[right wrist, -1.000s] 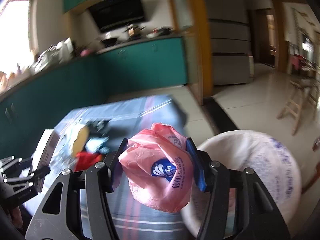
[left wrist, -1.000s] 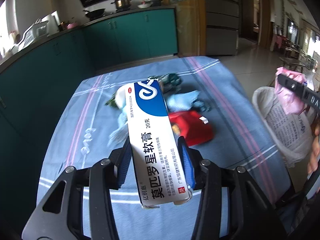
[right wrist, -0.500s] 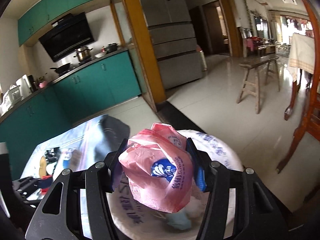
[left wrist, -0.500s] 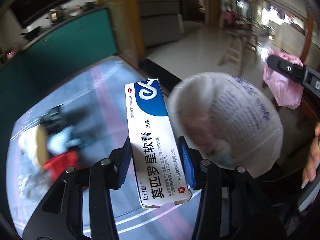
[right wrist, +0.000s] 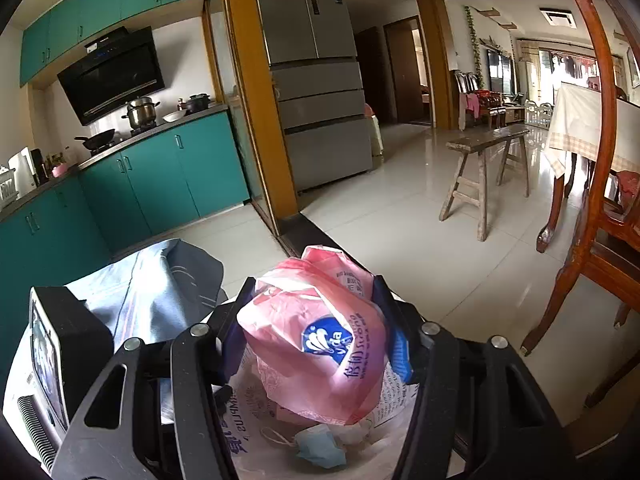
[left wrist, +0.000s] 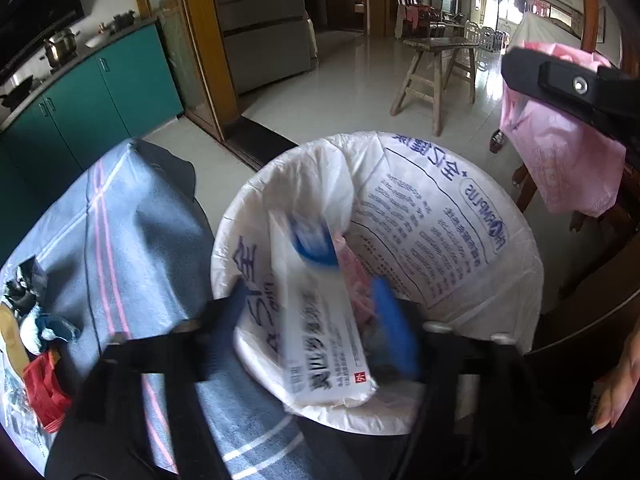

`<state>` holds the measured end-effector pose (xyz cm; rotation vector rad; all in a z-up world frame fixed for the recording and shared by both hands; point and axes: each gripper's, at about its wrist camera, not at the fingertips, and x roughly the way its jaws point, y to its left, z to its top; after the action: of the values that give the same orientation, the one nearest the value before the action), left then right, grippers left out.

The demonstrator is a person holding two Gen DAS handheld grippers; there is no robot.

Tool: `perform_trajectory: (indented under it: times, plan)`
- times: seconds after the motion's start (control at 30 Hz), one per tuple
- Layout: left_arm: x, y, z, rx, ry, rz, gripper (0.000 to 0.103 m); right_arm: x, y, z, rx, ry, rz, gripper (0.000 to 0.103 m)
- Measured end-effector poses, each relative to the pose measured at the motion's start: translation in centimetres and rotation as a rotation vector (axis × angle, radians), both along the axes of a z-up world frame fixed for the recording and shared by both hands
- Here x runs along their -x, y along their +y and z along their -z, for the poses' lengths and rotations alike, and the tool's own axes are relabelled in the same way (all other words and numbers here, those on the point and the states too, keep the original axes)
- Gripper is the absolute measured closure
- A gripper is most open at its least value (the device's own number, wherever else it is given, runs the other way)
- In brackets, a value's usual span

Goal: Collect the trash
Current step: 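Carry the box over the bin and open the left tool while the right tool drops the pink bag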

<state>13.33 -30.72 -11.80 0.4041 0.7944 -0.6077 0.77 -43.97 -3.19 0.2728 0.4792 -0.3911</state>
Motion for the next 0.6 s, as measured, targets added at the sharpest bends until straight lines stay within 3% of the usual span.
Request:
perform_trajectory:
  times: [0.2,0.3,0.43,0.6]
  plan:
    - [-0.6,2.8,-1.3,-0.014,-0.054,-0.072,0.02,-0.6,0.2,0.3,-0.012,0.026,-0.007,0.043]
    - [-1.2,5.4,-2.1,-0.018,-0.085,-0.14,0.019,-1.0,0.8,0.3,0.001,0.031,-0.028,0.034]
    - [-2.1,9.8,-3.7,-0.006,-0.132,-0.226,0.016,-1.6,1.7,0.3,0.017,0.033,-0.032,0.02]
    - [-3.9,16.4,-5.4,0.003,-0.18,-0.367,0.014,-2.9,3.1,0.9,0.023,0.066,-0.062,0.017]
